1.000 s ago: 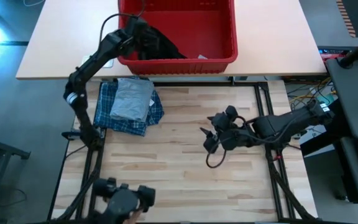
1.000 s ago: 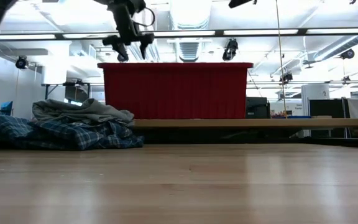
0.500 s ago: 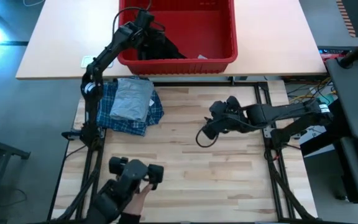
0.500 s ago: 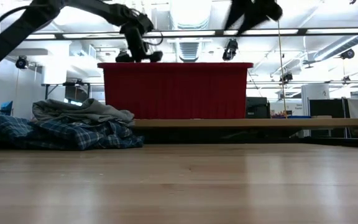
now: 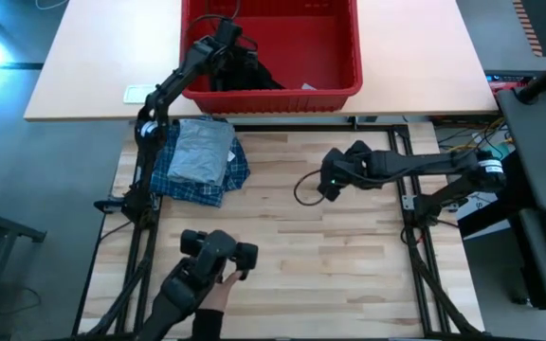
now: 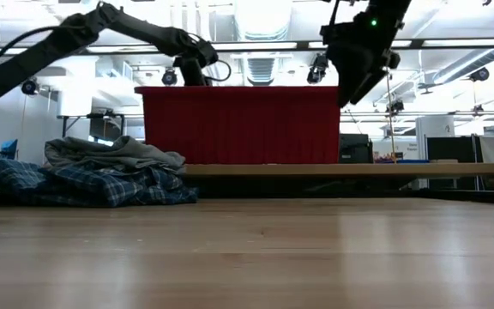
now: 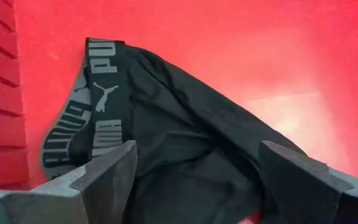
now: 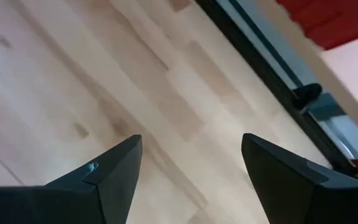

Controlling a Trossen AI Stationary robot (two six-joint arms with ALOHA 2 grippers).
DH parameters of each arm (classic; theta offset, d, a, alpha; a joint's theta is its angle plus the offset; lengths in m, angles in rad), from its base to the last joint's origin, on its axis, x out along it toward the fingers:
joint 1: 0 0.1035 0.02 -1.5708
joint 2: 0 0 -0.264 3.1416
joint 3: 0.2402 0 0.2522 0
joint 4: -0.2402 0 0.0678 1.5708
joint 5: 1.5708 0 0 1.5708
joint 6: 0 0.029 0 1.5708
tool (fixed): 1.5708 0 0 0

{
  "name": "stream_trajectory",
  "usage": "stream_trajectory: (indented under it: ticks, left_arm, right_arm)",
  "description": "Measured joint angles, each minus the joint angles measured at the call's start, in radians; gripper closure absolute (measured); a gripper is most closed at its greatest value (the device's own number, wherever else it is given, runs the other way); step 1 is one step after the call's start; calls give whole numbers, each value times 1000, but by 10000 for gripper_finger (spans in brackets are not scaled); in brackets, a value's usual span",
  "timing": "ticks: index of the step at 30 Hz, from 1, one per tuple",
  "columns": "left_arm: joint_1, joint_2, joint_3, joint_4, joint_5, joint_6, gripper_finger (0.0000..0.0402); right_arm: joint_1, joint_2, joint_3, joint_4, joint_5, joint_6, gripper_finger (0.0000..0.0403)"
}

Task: Fold Laundry from Bin
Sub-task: Fold the black underwear

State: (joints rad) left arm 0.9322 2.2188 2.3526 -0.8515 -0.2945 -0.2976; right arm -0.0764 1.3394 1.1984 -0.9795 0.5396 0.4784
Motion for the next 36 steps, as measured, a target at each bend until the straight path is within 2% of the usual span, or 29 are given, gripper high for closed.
stream_trajectory:
  ticks: [19, 28, 32, 36]
  left_arm:
    - [49, 101, -1, -50, 44, -26, 83]
    - [51, 142, 1, -92, -6, -61, 91]
    - [51, 162, 2, -97, -3, -72, 132]
    - [54, 170, 4, -100, 1, -84, 219]
  right_arm:
    - [-71, -3, -26, 108, -24, 105, 129]
    - [-79, 1, -31, 129, -23, 131, 127]
    - [-81, 2, -32, 131, -17, 132, 129]
    - [-79, 2, -32, 133, -17, 124, 138]
